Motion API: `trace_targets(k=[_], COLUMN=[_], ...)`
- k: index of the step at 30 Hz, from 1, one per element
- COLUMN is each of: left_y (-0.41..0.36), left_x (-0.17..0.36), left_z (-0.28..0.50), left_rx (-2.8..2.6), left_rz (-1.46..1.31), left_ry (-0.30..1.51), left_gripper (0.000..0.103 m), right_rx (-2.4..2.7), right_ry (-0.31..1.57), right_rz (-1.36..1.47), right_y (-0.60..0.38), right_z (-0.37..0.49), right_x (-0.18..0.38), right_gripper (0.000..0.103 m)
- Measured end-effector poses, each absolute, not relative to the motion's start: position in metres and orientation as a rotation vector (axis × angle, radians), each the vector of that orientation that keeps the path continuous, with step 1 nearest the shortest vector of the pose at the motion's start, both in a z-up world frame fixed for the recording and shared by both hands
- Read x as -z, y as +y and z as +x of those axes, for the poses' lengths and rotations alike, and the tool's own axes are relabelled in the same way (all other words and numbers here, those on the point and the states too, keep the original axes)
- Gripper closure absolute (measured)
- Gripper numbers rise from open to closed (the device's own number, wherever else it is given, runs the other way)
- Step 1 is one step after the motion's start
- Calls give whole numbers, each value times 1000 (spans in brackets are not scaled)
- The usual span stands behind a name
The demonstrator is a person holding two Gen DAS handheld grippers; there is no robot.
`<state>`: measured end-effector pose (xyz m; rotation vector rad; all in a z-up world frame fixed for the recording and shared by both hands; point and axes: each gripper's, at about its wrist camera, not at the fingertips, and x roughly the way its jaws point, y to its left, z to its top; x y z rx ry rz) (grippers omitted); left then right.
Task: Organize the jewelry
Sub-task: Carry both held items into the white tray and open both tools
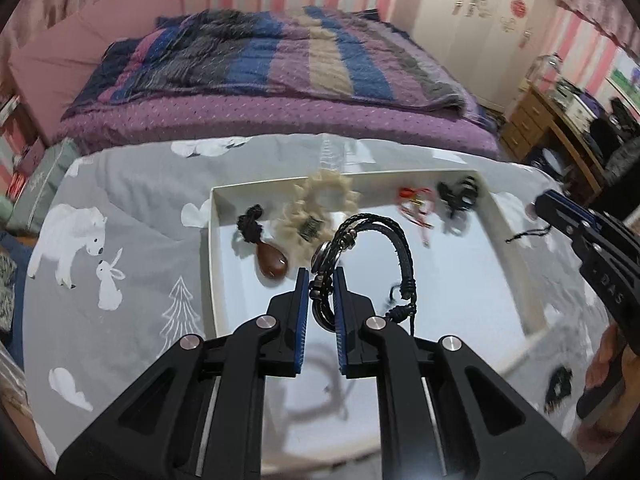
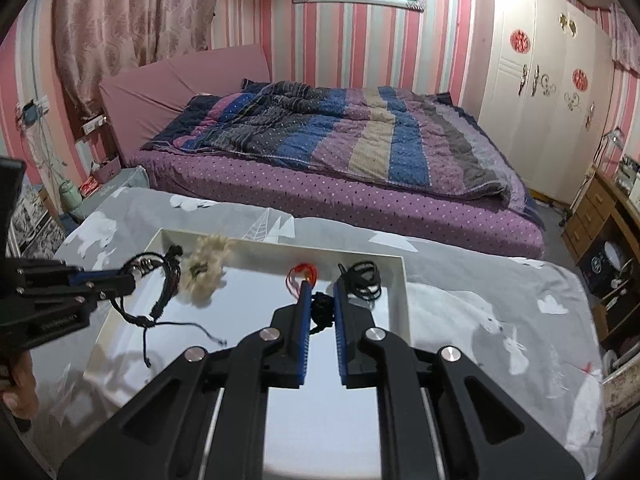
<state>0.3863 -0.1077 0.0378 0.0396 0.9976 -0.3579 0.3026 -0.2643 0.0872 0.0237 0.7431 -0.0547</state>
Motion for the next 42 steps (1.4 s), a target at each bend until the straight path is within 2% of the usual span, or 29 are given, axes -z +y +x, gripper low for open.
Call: trace_targets(k=[10,15,21,38,42], left_y=[-134,-140,-140,-146,-147], left_x=[17,28,32,34,34], left_z=[410,413,410,407,404], left_rx=[308,286,272,260,264], left_rz=[85,108,114,125,133], left_ry=[1043,1039,1035,1016,1011], left_gripper=[93,93,93,92,89], right_rx=[69,87,97,106,106], right_ry=[817,860,924,955,967], right_rz=[66,80,98,108,100], right_y=[-268,-272,-277,-278,-278], right_z=[354,362,366,372,373], right_x=[-19,0,13,20,22], right_gripper=[92,92,92,92,92])
